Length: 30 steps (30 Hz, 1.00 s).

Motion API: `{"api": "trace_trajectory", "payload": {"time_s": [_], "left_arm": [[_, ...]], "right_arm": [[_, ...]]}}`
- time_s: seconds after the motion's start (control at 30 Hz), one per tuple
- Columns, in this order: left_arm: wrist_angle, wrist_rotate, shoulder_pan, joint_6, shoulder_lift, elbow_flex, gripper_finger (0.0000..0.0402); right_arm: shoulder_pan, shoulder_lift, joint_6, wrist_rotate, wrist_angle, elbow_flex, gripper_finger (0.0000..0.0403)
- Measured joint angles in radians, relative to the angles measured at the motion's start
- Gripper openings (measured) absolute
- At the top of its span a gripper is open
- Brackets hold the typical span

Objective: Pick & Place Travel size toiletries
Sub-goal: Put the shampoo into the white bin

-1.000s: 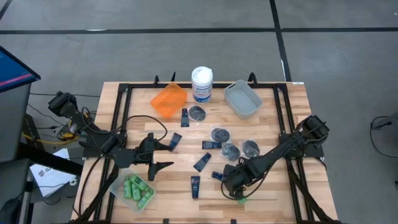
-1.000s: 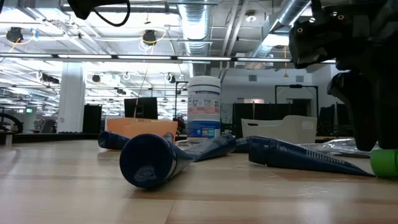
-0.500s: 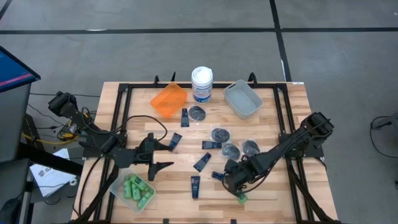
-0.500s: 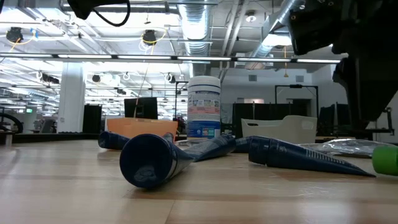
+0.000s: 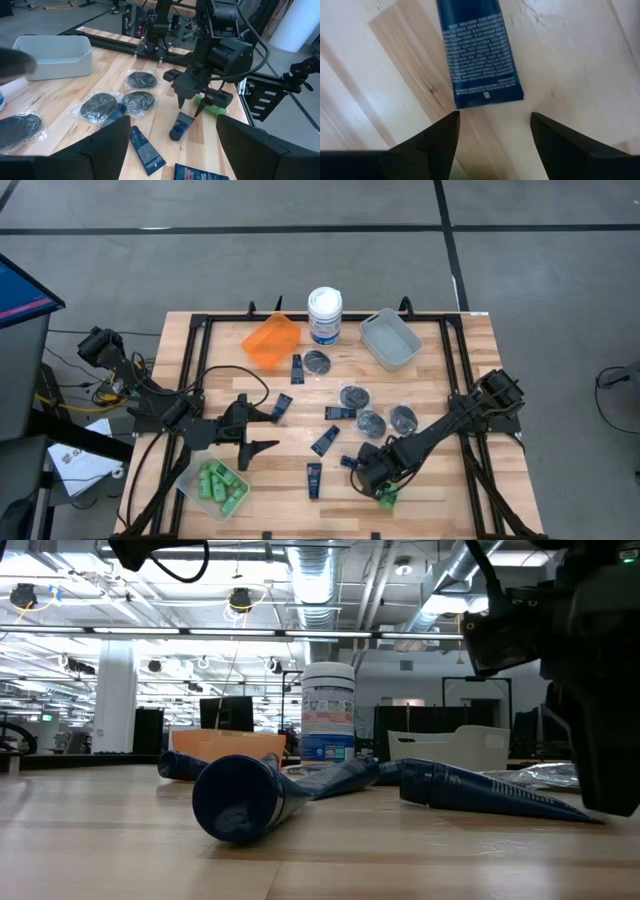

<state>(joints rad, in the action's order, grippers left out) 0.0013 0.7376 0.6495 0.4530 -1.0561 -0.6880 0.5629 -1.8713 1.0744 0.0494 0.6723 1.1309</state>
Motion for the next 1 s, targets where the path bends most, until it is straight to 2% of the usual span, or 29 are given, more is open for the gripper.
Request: {"api": "trace_trajectory", "payload": {"time_s": [0.17,0.4,0.6,0.83,1.0], "left_arm": [[0.0,0.0,0.0,0.0,0.0,0.0,0.0292],[0.0,0.001,0.0,-0.001,0.0,0.0,0.0292],[-0.001,0.002,0.0,-0.002,0.0,0.0,0.0292],[-0.001,0.004,0.0,-0.002,0.0,0.0,0.0292],[-0.001,0.003,0.0,-0.003,0.0,0.0,0.0292]], "right_arm": [[0.0,0.007,-0.033,-0.003,0.04,0.0,0.0235],[0.001,0.071,-0.235,-0.004,0.098,0.005,0.0235],[0.076,0.157,-0.424,0.0,0.095,0.009,0.0235],[0.188,0.143,-0.372,0.003,0.035,0.009,0.0235],[0.231,0.113,-0.316,0.001,0.055,0.008,0.0235]]}}
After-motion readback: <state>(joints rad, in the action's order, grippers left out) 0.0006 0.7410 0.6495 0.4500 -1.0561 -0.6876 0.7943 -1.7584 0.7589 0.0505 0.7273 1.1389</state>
